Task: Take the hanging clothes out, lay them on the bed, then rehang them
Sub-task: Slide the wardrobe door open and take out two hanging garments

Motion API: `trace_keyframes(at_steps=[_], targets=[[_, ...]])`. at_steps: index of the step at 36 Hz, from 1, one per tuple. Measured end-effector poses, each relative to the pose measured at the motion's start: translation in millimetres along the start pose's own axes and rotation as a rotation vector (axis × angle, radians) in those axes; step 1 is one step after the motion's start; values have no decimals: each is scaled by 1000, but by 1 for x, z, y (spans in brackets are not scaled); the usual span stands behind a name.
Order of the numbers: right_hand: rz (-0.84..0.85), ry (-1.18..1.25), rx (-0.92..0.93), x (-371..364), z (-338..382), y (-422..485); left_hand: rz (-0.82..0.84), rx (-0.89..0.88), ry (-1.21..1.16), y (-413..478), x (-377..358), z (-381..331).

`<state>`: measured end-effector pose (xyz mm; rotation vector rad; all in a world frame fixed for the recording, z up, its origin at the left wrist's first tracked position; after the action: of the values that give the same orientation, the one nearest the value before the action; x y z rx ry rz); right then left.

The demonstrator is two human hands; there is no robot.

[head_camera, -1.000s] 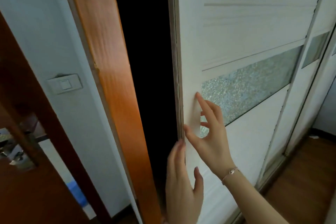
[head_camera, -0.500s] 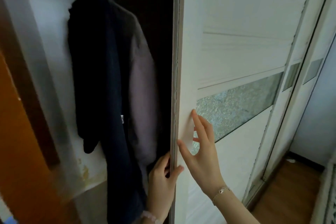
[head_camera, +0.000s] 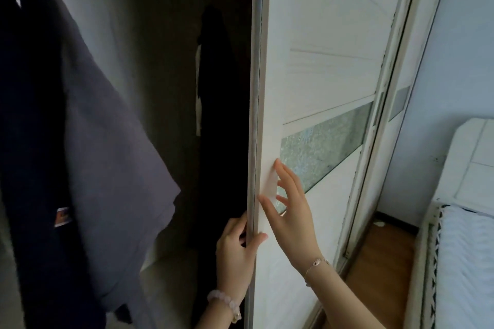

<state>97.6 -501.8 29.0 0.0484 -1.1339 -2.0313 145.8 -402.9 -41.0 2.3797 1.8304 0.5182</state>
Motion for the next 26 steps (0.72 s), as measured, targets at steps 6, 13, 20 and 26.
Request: trace_keyframes(at_steps=[6,13,20,26], targets=[[-24,-5,-51,18,-43,22,17,-22,-56,34,-41,-3],[-52,-6,-121,39,-87,48,51,-49,-58,67,-84,-2],[-70,-52,-141,56,-115,67,123,-84,-47,92,-114,-6],[-70,-48,-171,69,-135,82,157,-48,-6,118,-135,-1]])
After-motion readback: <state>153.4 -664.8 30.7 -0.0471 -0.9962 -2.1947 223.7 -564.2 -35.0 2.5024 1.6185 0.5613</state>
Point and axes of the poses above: each hand's wrist, its own y-axis towards the middle knuckle, its own x-axis out of the back of the hand, z = x × y, the point moved 2 cm from there along y, towards the middle knuckle, and after that the axes turned 5 degrees about x, right-handed, at the moved point
